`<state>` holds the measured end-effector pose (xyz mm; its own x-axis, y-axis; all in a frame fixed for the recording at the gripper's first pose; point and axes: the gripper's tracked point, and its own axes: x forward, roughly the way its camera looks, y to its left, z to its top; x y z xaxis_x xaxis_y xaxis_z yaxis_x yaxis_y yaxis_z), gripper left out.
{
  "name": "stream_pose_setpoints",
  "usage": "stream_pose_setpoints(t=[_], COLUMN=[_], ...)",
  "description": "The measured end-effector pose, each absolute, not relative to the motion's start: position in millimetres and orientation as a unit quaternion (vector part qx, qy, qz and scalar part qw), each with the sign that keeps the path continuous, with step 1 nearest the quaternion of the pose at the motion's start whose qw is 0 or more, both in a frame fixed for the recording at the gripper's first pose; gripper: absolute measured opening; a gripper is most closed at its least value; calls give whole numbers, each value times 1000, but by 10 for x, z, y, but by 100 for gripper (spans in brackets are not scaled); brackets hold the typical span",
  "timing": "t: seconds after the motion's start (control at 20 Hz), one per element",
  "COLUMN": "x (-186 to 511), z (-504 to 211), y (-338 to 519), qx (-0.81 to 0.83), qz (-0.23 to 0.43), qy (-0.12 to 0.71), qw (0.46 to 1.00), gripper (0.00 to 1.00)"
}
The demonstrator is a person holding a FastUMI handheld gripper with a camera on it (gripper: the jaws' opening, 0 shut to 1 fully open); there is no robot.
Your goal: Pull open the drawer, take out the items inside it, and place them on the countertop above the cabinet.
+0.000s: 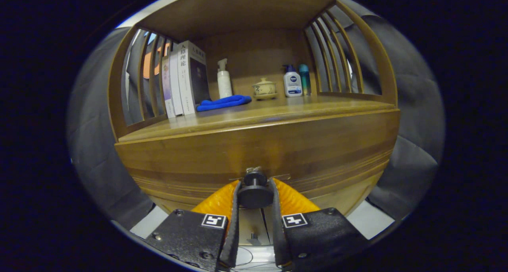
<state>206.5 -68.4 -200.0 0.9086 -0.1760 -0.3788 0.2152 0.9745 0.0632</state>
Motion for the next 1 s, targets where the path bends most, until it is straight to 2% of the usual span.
stream_pose_setpoints(t=[1.0], x=[554], z=[-2037], y=[-485], qx=[33], qz=[-68], qy=[204], qw=[976], gripper=[37])
